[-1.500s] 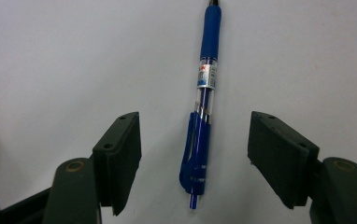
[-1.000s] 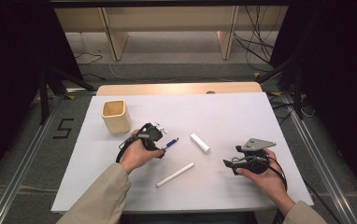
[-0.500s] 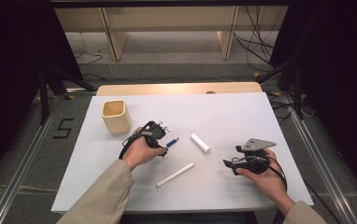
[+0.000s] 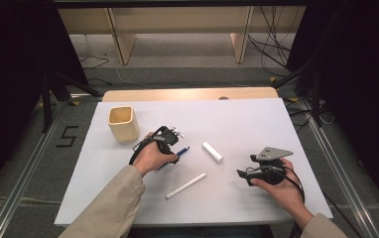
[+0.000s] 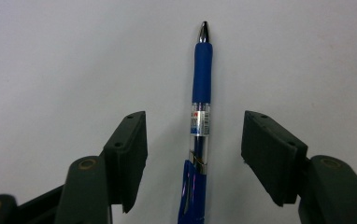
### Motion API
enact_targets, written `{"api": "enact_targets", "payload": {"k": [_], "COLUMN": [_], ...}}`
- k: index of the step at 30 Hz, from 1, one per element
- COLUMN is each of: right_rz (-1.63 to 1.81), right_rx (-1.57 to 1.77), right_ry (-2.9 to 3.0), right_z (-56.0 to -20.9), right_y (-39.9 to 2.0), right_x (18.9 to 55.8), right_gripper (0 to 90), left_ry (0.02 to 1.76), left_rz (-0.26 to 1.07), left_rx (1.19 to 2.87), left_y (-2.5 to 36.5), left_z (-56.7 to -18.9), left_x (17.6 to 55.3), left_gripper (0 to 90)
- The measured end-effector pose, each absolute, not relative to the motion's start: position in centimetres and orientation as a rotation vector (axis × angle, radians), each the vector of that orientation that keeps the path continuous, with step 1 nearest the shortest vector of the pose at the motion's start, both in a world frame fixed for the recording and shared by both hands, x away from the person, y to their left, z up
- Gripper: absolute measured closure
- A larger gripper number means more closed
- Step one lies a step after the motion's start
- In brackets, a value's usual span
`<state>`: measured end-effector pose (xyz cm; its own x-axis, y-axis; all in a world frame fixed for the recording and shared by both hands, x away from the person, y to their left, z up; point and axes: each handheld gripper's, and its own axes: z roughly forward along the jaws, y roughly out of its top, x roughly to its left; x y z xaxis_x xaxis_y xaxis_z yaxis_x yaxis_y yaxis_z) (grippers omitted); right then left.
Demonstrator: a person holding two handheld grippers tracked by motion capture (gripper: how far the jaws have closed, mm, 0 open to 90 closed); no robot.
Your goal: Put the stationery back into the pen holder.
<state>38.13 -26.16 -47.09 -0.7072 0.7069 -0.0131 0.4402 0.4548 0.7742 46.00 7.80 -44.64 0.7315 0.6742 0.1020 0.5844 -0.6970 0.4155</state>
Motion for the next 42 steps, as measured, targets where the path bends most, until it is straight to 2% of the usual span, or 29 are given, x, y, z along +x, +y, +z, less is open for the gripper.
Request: {"api": "enact_targets", "payload": {"k": [26, 42], "right_rz": [1.122, 1.122], "right_rx": [0.975, 0.976], "right_ry": [2.374, 2.375], "right_z": [-47.1, -47.1], "right_y": [-26.1, -26.1], "right_x": [38.1, 38.1], "right_gripper": [23.5, 23.5], "left_ry": [0.976, 0.995], "left_rz": [0.256, 0.207], "left_rx": [2.684, 2.688], "left_y": [7.0, 7.0], "left_z": [-45.8, -46.1], "left_x": [48.0, 48.2], "left_gripper": [51.0, 60.0]}}
